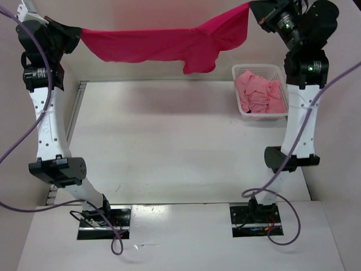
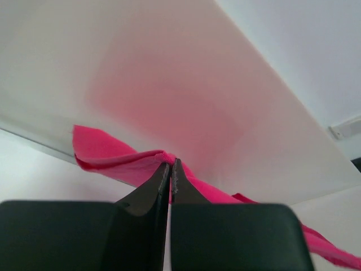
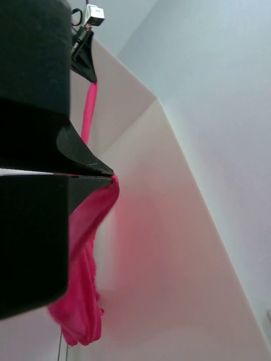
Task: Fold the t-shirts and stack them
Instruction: Flatten out the tshirt
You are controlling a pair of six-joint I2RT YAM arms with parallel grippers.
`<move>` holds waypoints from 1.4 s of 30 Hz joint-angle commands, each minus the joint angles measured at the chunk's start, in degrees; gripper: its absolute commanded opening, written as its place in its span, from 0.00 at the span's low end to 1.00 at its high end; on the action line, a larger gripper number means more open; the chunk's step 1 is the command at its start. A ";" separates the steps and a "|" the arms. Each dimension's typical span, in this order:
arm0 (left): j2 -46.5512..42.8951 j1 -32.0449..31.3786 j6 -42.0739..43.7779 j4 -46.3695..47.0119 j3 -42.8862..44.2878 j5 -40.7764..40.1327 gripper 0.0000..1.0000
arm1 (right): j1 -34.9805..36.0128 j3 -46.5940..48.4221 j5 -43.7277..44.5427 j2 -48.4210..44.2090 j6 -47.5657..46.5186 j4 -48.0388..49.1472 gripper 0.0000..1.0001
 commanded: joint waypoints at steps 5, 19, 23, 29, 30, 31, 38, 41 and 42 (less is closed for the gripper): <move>-11.66 0.43 2.86 10.72 -29.28 0.32 0.00 | 3.25 -52.25 1.33 -15.86 -6.50 6.11 0.00; -23.63 0.95 4.79 10.65 -79.66 -1.43 0.00 | 3.25 -101.40 8.02 -32.74 -7.92 -2.48 0.00; -26.71 1.66 4.27 3.79 -81.51 -2.32 0.00 | 3.25 -100.09 6.19 -32.75 -7.38 -9.69 0.00; -32.60 2.80 4.88 -4.13 -82.05 -5.13 0.00 | 3.25 -102.81 3.89 -41.62 -5.55 -18.39 0.00; -33.13 2.80 4.88 -4.13 -82.05 -4.52 0.00 | 3.25 -102.81 3.89 -42.76 -5.54 -19.01 0.00; -33.13 3.32 4.27 -4.74 -82.05 -4.51 0.00 | 3.25 -103.42 3.89 -43.55 -5.54 -19.62 0.00; -29.62 3.33 2.86 -1.34 -82.05 -3.28 0.00 | 3.25 -97.29 5.55 -35.49 -6.07 -9.99 0.00; -26.02 3.33 2.86 0.17 -80.12 -3.28 0.00 | 3.25 -90.18 6.87 -27.41 -6.76 -5.42 0.00; -23.66 3.33 2.86 0.18 -79.50 -3.28 0.00 | 3.25 -88.94 6.88 -23.56 -6.77 -4.35 0.00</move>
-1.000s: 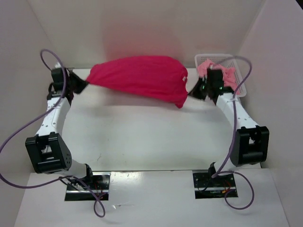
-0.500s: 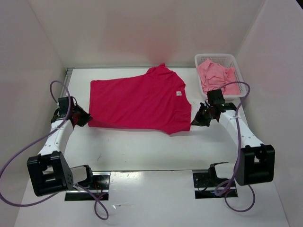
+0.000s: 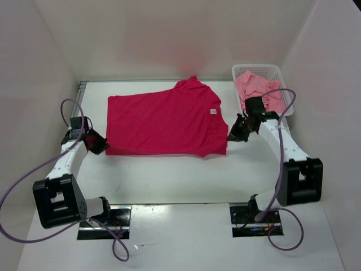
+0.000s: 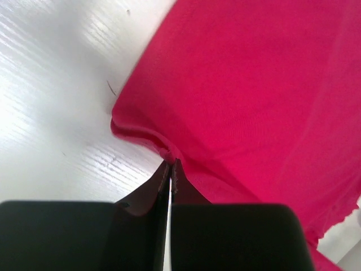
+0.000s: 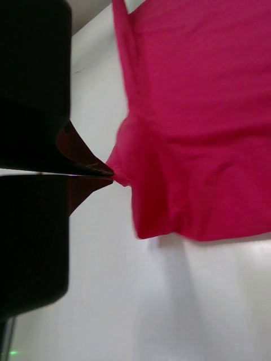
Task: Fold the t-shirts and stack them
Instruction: Flatten out the tshirt, then fold the flattened tshirt in 1/3 of the way
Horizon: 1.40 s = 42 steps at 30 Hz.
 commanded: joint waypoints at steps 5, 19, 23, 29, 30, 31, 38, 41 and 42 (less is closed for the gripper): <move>5.77 0.36 -0.54 4.20 4.83 -0.37 0.00 | 0.00 16.14 4.57 15.20 -3.19 10.67 0.00; 17.98 0.36 -1.68 8.78 11.87 -0.91 0.00 | 1.75 39.36 7.83 34.89 -3.20 9.52 0.00; 21.49 0.36 -2.21 10.01 14.15 -0.91 0.00 | 2.37 46.64 8.35 39.63 -3.20 8.65 0.00; 26.95 0.36 -2.73 11.85 16.88 -0.38 0.00 | 3.60 54.30 11.42 46.93 -3.73 6.99 0.00; 27.82 0.36 -2.73 11.85 17.66 -0.38 0.00 | 4.12 55.27 11.43 47.81 -4.25 6.37 0.00; 28.62 0.36 -2.73 11.85 17.67 -0.90 0.00 | 4.13 56.59 12.21 49.04 -4.25 6.36 0.00; 29.51 0.97 -3.96 14.05 19.61 -1.52 0.28 | 4.65 62.13 12.84 50.98 -3.73 6.36 0.10; 26.35 3.07 -3.96 12.65 20.22 -1.52 0.44 | 4.65 63.28 12.84 49.68 -3.73 6.36 0.21; 25.47 3.60 -3.96 12.12 19.26 -1.52 0.47 | 4.65 63.28 12.84 48.79 -3.73 6.36 0.24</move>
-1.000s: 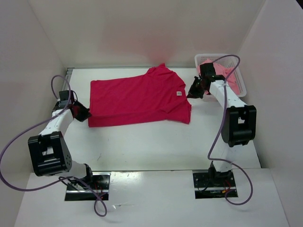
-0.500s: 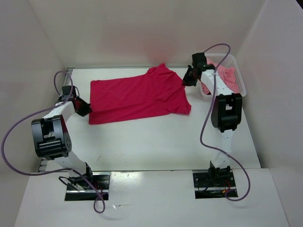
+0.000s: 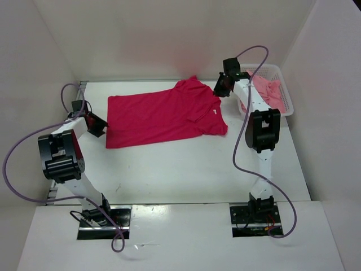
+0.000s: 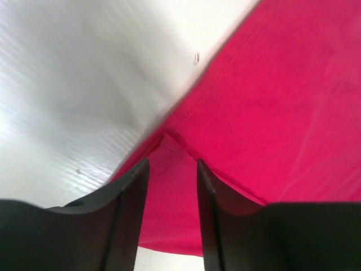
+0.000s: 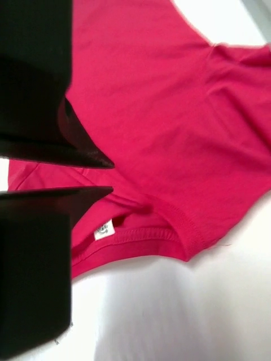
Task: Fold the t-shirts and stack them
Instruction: Fold the flattened tshirt in 1/3 of the way
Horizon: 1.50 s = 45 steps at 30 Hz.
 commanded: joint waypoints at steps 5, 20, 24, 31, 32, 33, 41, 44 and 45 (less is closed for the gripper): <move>-13.79 3.42 -1.36 0.27 -7.75 1.08 0.54 | 0.52 -13.01 1.49 -16.22 -1.15 5.09 0.41; -17.15 3.42 -4.18 4.14 -23.50 5.22 0.44 | -0.09 -54.52 -1.23 -37.54 3.51 12.66 0.11; -13.02 3.42 -4.79 6.24 -22.79 5.75 0.44 | -0.71 -57.95 -1.23 -36.31 5.88 15.46 0.32; -12.31 3.42 -6.20 6.95 -21.75 3.65 0.11 | -1.76 -59.01 -0.09 -32.62 6.50 20.56 0.32; -12.31 3.42 -5.59 6.43 -21.74 3.64 0.08 | -1.76 -58.32 -0.09 -31.31 6.50 20.57 0.32; -12.31 3.42 -5.58 6.42 -20.87 3.64 0.06 | -1.76 -58.31 -0.09 -30.60 6.50 20.57 0.32; -8.26 3.42 -4.53 6.42 -17.78 3.64 0.00 | -1.76 -56.38 2.99 -28.75 7.03 21.18 0.24; -6.86 3.42 -4.01 6.42 -17.08 3.02 0.00 | -1.76 -56.38 2.99 -28.75 7.55 21.70 0.14; -6.86 3.42 -4.00 5.81 -16.56 2.42 0.00 | -1.76 -56.38 3.51 -28.75 7.55 21.71 0.12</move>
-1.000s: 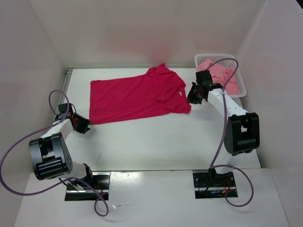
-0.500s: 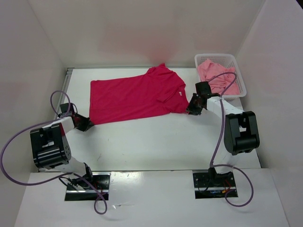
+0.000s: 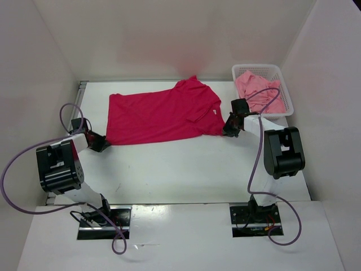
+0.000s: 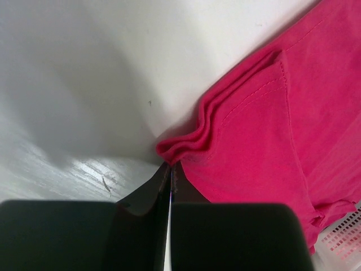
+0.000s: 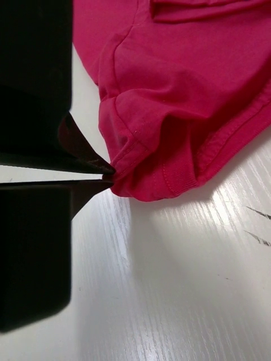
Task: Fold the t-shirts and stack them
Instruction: Fold the flattened tshirt in 1/3 of the way
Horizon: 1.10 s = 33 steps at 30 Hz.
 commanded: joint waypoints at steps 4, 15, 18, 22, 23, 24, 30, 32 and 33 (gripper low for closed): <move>2.78 0.05 2.93 -1.15 2.53 -3.10 0.00 | -0.25 1.68 3.32 0.76 0.56 3.00 0.02; 2.79 1.81 5.83 -5.36 5.35 -4.16 0.00 | -0.25 -0.52 7.01 -7.32 -0.14 -2.62 0.00; 0.16 1.81 7.77 -7.56 5.35 -4.16 0.00 | -0.25 -1.13 7.54 -7.85 -1.63 -5.96 0.00; -2.22 1.81 9.61 -9.49 3.15 -4.77 0.00 | -0.25 -1.66 7.54 -8.38 -3.05 -11.31 0.00; -3.09 1.81 9.61 -11.06 3.15 -4.77 0.00 | 0.27 -2.27 7.54 -10.20 -3.65 -13.85 0.00; -4.15 1.81 10.40 -12.99 3.15 -4.77 0.00 | 0.27 -2.28 8.06 -11.01 -3.66 -15.27 0.00; -10.82 1.81 12.69 -18.11 0.96 -6.18 0.00 | 0.27 -1.75 4.65 -16.46 -3.66 -24.49 0.00; -11.54 1.81 12.69 -18.90 0.95 -5.66 0.01 | 0.27 -1.75 3.94 -16.99 -3.13 -25.65 0.01; -12.41 1.81 12.69 -19.77 0.95 -5.65 0.03 | 0.27 -2.45 3.41 -17.60 -3.13 -26.35 0.01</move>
